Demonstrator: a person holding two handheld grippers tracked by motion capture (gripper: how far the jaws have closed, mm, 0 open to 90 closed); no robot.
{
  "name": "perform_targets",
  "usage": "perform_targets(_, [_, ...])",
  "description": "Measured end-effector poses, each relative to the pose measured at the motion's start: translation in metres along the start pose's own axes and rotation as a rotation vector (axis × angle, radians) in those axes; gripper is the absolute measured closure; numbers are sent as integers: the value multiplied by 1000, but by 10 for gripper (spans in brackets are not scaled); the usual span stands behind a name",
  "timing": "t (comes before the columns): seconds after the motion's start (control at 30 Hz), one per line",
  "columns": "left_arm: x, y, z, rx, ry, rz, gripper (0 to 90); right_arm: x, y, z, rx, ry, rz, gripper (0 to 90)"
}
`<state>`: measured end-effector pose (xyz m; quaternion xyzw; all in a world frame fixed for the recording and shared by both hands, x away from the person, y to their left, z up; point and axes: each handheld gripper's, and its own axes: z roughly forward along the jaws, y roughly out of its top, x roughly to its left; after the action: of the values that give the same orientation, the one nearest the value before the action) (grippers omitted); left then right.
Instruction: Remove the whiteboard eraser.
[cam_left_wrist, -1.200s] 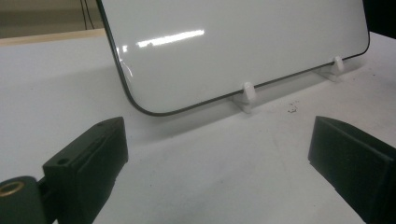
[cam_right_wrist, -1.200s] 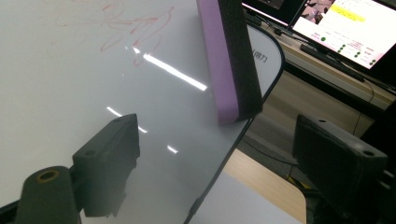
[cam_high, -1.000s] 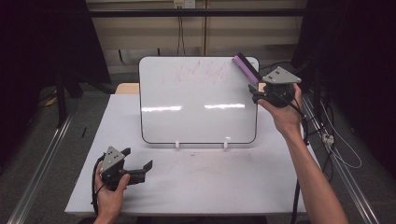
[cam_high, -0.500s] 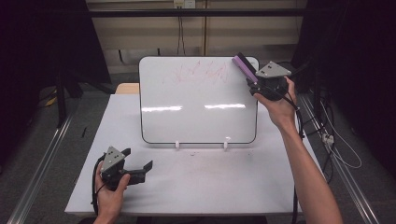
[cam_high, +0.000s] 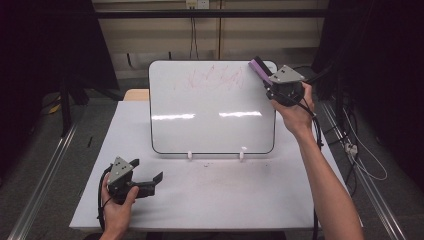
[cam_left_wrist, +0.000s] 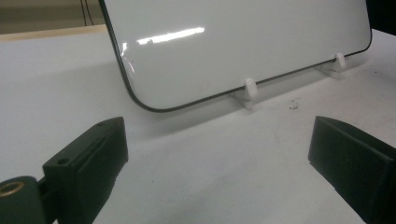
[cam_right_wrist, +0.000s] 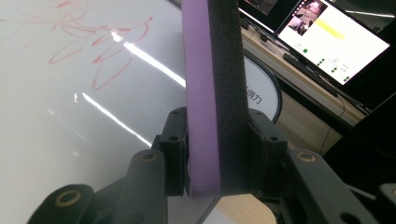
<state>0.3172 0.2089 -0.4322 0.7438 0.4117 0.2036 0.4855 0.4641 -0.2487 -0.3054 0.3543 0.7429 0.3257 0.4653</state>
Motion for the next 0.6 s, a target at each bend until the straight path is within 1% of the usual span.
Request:
perform_targets(0.17, [0,0,0,-3,2,0,45,0,0,-1,-3,2,15,645])
perform_targets(0.4, [0,0,-1,-5,4,-4,45,1,-1,-3,-6,4,17,650])
perform_targets(0.43, [0,0,-1,-5,4,-4,45,1,-1,-3,-10,5,26,651])
perform_targets(0.6, [0,0,-1,-1,5,-3,45,2,-2,-3,-13,1,32,653])
